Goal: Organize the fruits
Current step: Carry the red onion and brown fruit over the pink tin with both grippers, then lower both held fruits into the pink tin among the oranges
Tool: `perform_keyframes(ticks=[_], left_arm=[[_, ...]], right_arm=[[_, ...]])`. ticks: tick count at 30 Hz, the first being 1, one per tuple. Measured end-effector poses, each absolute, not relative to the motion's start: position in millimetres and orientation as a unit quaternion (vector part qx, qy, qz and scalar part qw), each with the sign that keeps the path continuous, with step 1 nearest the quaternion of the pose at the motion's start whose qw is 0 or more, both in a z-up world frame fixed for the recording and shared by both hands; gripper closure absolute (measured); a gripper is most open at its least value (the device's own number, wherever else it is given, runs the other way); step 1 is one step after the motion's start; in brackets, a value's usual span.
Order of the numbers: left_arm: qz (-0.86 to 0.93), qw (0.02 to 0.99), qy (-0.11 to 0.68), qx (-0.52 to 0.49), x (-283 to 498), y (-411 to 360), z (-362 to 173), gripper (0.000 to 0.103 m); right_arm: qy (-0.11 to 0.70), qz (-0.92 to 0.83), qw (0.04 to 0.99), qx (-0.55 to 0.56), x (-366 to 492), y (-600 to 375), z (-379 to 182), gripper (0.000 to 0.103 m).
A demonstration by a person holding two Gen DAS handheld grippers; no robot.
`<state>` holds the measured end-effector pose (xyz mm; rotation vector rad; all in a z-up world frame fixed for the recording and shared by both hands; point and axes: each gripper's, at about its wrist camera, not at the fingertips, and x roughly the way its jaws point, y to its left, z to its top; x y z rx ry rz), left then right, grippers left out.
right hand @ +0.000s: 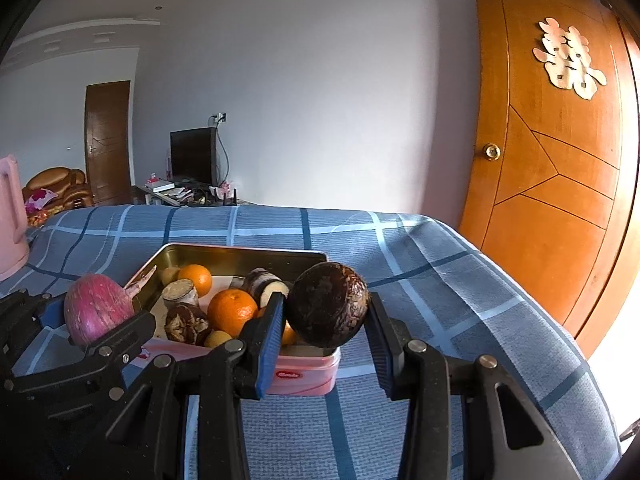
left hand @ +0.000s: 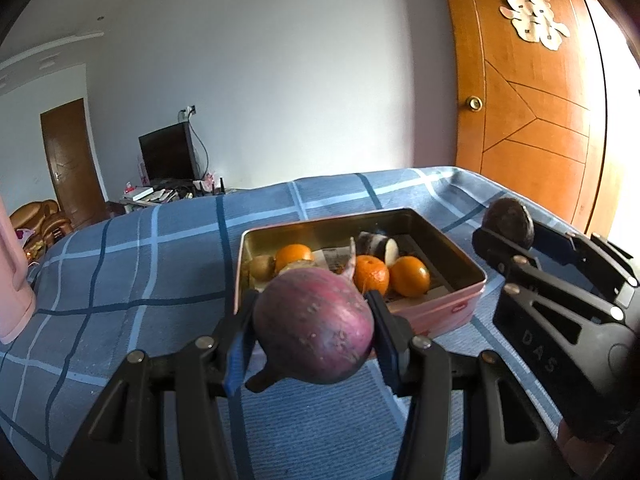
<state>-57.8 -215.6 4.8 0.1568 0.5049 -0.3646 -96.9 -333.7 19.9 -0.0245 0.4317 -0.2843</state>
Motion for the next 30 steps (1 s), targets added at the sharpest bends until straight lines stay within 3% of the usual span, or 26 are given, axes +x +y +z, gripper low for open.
perform_keyframes(ticks=[30], left_arm=[[-0.195,0.949,0.248,0.021,-6.1,-210.6,14.0,0.049]], right_arm=[[0.195,-0.161,0.967,0.02,-77.2,-346.2,30.5,0.061]])
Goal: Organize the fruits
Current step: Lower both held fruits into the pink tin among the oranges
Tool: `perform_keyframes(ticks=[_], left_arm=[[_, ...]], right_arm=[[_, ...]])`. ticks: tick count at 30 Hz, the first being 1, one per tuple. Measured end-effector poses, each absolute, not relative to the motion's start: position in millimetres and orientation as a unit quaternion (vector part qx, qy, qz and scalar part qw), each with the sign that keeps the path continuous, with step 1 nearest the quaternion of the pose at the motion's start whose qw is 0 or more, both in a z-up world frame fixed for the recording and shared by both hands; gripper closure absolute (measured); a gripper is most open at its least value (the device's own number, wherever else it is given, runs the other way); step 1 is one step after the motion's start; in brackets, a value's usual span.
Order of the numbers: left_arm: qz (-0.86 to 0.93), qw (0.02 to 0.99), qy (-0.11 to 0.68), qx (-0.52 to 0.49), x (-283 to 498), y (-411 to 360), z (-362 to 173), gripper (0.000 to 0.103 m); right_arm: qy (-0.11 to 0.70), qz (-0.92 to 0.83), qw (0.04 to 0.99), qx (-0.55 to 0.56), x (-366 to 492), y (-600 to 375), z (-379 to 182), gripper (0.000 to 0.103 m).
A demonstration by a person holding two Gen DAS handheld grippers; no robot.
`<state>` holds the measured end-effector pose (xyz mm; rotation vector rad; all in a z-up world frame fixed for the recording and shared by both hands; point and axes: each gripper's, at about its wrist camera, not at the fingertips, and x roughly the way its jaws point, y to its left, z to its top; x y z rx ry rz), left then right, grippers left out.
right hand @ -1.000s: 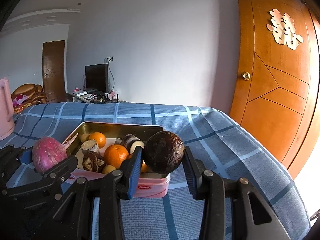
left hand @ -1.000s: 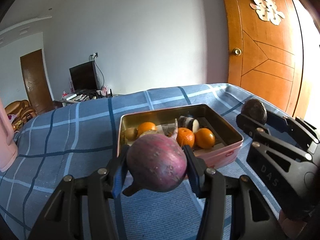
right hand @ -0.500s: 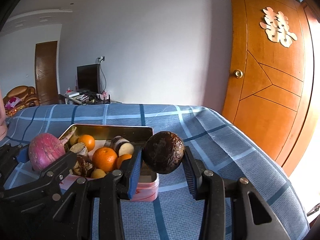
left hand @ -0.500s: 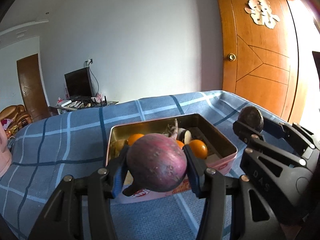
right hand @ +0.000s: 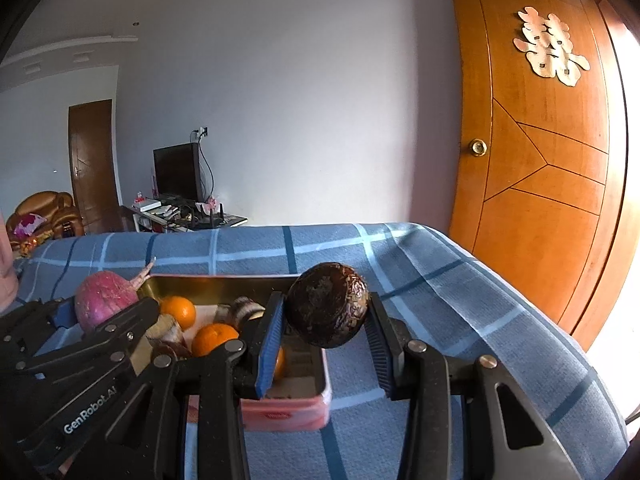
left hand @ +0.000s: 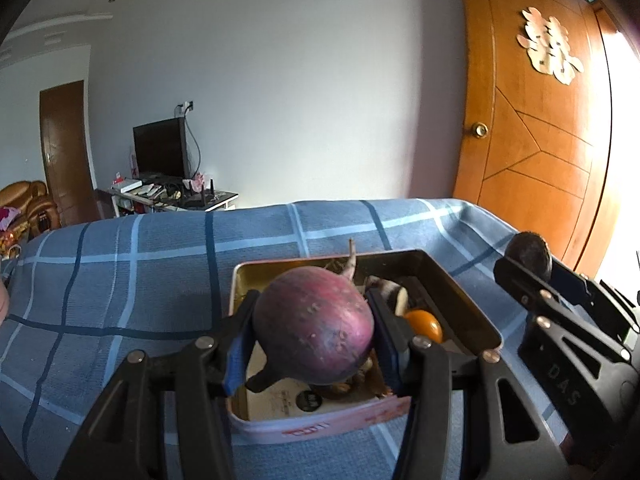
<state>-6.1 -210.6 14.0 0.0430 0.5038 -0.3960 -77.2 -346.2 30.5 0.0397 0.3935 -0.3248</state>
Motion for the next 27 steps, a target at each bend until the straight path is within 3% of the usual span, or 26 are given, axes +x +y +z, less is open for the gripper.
perform_keyframes(ticks=[12,27], left_arm=[[-0.169,0.95,0.262,0.003,12.5,-190.9,11.8,0.049],[-0.152,0.949,0.277,0.005,31.2,-203.0,11.0,0.049]], right_arm=[[0.185,-0.133,0.972,0.056,-32.9,-332.9,59.9,0.061],[0.203,-0.111,0.97,0.071,-16.1,-347.4,37.5,0.061]])
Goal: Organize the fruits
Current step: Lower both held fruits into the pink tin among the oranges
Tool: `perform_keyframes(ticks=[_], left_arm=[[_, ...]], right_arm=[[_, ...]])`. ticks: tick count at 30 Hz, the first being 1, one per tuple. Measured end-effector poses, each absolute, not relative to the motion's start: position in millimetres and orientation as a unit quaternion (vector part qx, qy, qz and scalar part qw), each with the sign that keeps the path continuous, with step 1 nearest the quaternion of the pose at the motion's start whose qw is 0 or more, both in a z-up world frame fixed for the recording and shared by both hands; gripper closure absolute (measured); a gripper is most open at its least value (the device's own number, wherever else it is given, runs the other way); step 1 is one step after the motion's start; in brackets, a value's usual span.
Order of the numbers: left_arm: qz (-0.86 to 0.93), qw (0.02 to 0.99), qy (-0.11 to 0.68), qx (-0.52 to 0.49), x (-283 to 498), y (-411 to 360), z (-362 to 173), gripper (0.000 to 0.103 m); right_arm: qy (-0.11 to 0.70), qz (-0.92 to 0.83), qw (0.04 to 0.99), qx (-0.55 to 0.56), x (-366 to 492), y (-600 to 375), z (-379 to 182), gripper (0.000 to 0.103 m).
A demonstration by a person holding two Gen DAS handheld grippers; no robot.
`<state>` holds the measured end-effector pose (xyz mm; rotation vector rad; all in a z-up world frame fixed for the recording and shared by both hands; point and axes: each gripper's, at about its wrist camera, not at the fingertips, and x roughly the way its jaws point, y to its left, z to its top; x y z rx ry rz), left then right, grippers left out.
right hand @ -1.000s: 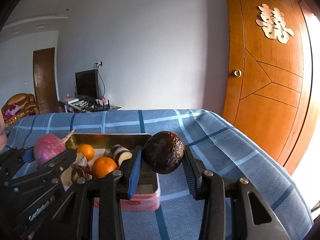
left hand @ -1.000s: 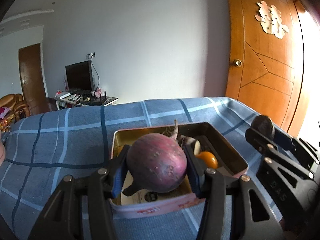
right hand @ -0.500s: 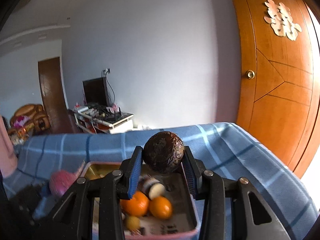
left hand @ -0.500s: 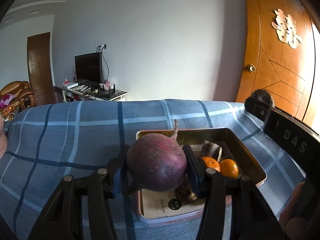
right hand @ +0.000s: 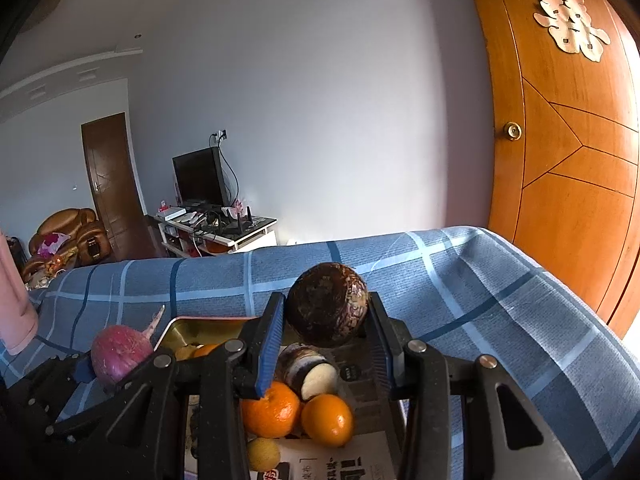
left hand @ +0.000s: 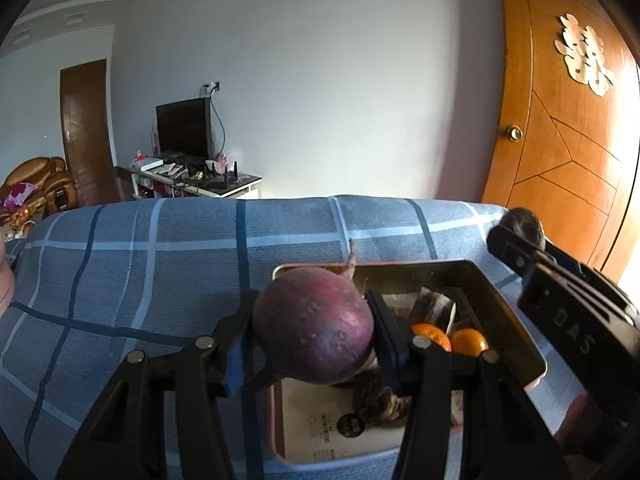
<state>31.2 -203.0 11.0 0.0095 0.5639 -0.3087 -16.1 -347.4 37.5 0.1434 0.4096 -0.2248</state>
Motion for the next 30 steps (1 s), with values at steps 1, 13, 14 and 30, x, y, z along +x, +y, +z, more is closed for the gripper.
perform_keyframes(ticks=[1,13,14,30], left_arm=[[-0.152,0.949,0.277,0.007,32.5,-205.5,11.8,0.049],[-0.157,0.94,0.303,0.006,47.4,-206.9,2.6,0.049],[-0.157,0.94,0.304,0.006,48.5,-206.1,2.2,0.049],[-0.155,0.936,0.317,0.011,50.3,-204.9,-4.3,0.049]], right_arm=[[0.202,-0.111,0.97,0.078,-16.5,-351.0,38.1,0.061],[0.22,-0.117,0.966,0.072,-9.1,-352.1,32.2,0.061],[0.221,-0.116,0.966,0.071,-8.1,-351.9,31.2,0.061],[0.251,-0.109,0.96,0.061,4.2,-344.3,19.7,0.061]])
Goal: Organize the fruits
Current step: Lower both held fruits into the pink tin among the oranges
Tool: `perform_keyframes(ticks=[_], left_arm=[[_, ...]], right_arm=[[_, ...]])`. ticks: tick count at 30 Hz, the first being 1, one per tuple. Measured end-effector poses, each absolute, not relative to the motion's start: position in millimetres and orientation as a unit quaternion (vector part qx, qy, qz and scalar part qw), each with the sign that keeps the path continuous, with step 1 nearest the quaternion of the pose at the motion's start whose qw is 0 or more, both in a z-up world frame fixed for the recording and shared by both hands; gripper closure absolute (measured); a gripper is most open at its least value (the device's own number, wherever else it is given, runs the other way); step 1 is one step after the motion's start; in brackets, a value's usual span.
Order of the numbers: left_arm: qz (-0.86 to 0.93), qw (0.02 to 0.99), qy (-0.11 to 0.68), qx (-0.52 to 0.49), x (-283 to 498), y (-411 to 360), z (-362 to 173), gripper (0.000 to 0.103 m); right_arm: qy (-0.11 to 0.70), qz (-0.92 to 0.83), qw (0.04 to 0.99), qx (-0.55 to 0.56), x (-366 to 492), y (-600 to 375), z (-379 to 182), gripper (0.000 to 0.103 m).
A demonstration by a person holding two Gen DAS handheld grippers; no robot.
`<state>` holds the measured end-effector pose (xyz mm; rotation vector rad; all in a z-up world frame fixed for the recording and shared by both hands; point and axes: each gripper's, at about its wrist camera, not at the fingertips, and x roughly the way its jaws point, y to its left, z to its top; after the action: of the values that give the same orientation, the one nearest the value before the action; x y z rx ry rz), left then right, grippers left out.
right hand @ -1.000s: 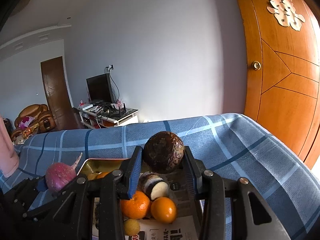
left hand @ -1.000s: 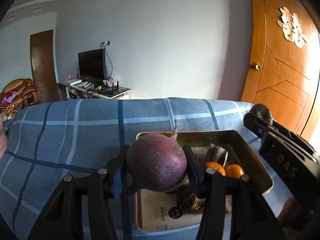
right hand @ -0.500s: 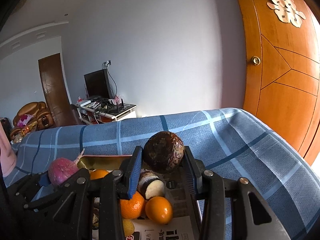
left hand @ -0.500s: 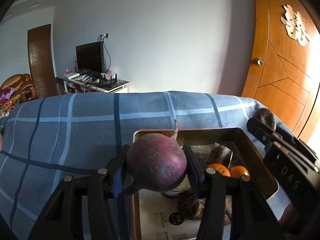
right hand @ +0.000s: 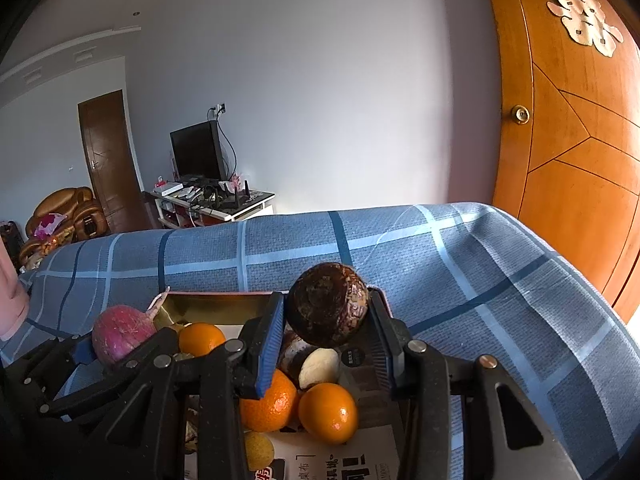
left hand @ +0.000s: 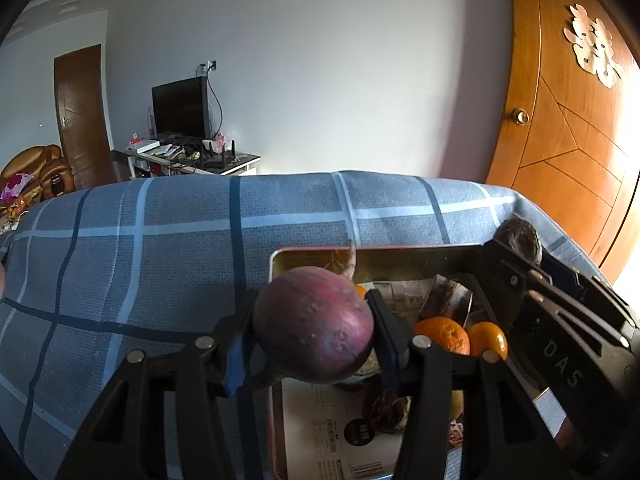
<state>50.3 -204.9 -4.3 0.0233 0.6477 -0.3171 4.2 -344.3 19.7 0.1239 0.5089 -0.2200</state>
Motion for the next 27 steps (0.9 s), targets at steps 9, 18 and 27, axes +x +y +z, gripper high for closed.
perform_keyframes(ticks=[9,18,27], left_arm=[[-0.153,0.934,0.322,0.02,52.4,-206.0,-6.4,0.049],[-0.167,0.932,0.322,0.02,55.2,-202.8,-7.4,0.049],[-0.177,0.926,0.332,0.006,74.6,-205.0,-2.8,0.049]], right_arm=[[0.269,-0.097,0.956,0.062,9.3,-340.7,14.5,0.061],[0.312,-0.069,0.943,0.089,21.8,-345.3,-0.1,0.061],[0.31,-0.059,0.94,0.132,26.5,-353.4,1.4,0.061]])
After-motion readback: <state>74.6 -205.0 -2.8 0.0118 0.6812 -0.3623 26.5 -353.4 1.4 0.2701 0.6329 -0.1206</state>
